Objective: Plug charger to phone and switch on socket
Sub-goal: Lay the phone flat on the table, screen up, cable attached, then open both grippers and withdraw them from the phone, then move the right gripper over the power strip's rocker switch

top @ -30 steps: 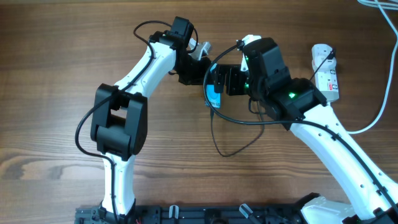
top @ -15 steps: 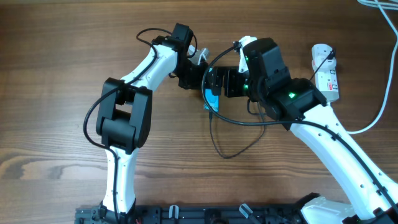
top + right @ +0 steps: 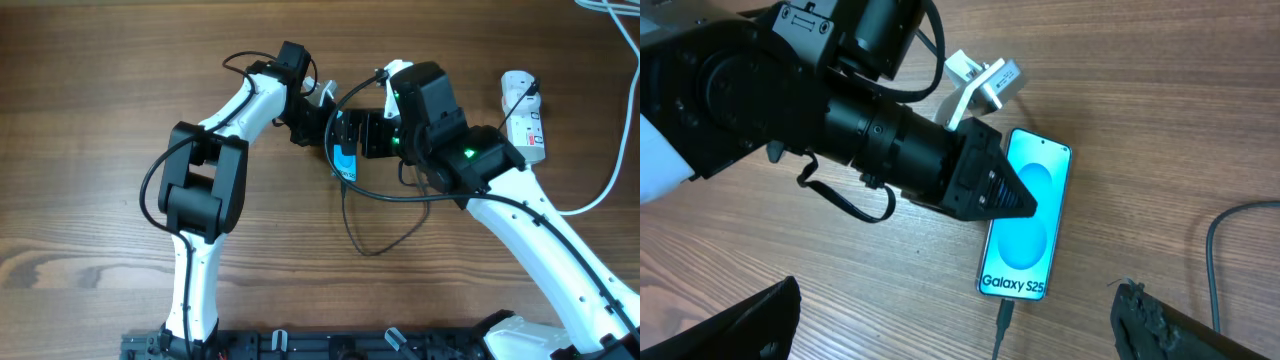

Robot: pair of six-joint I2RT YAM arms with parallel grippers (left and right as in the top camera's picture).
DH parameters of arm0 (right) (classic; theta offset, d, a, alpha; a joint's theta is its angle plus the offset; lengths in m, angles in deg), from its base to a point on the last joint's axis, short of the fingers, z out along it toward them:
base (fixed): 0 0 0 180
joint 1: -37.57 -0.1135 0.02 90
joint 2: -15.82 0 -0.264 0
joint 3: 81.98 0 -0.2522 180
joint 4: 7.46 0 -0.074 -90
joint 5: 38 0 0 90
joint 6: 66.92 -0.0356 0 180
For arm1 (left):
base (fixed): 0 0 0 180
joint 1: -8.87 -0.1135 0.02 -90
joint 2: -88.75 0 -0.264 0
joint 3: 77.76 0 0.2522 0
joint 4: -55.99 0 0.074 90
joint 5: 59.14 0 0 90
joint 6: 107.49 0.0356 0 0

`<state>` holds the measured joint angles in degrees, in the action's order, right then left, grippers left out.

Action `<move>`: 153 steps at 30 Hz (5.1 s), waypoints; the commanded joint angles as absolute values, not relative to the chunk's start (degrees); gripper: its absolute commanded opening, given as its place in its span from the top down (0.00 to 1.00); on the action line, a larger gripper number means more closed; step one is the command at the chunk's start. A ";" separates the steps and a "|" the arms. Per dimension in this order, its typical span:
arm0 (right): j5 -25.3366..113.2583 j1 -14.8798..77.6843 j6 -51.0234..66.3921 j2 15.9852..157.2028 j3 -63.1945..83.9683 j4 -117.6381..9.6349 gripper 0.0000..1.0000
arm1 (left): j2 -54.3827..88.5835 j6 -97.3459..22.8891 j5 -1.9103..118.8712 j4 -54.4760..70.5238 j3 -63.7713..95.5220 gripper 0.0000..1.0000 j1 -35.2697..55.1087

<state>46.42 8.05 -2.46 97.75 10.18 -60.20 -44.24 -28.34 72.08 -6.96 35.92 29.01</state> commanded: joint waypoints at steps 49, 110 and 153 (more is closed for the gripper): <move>56.71 45.01 -5.47 97.29 1.83 -74.60 0.00 | -21.34 -38.99 30.20 -13.01 35.70 0.00 19.24; 50.40 64.74 -5.30 132.05 4.15 -53.62 0.00 | -20.66 -38.99 30.15 -12.88 35.63 0.00 19.24; 43.34 62.30 -2.11 135.52 4.15 -54.91 0.00 | -20.66 -38.99 30.15 -12.88 35.63 0.00 19.24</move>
<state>45.50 64.20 -3.79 134.54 3.51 -53.75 -20.11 -38.22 31.09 -12.86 35.90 19.04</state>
